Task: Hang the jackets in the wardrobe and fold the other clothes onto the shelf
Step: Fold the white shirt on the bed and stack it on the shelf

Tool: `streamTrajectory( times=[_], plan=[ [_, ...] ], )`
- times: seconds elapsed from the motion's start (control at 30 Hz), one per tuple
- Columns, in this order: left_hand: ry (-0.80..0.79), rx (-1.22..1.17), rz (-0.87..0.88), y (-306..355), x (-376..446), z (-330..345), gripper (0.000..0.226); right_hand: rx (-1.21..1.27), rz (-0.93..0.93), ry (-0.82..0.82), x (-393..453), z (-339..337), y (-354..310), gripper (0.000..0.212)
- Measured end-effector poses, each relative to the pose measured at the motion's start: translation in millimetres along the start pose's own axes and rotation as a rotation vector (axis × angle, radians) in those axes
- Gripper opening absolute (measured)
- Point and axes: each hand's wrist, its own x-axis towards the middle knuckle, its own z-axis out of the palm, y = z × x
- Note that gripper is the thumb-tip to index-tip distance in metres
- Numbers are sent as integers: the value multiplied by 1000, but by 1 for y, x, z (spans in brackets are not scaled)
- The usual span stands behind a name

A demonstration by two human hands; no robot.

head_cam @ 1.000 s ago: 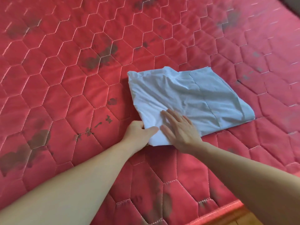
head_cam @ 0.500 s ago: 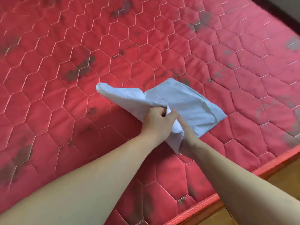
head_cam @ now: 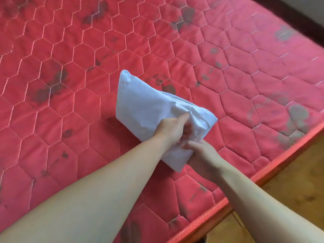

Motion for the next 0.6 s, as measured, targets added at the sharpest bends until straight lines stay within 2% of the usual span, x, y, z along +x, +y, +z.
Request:
streamTrajectory(
  times=[0.07, 0.13, 0.2, 0.27, 0.47, 0.53, 0.6],
  plan=[
    [-100, -222, -92, -1, -1, 0, 25, 73, 15, 150, 4, -6, 5, 33],
    [-98, -332, -102, -7, 0, 1, 17, 117, 55, 229, 6, -12, 8, 32],
    [4, -369, -51, -14, 2, 1, 6, 129, 75, 258, 5, -18, 5, 33],
    [130, -374, 6, -17, 5, -3, 7, 137, 70, 281, 3, -24, -4, 34],
    [530, -179, 156, -29, 24, -29, 25, 132, 127, 415, -4, -58, -32, 31],
    [615, -96, 152, -36, 30, -39, 46, 100, 162, 453, -5, -68, -33, 31],
    [621, 45, 74, -41, 32, -49, 72, 66, 183, 469, -4, -73, -34, 30]
  ],
)
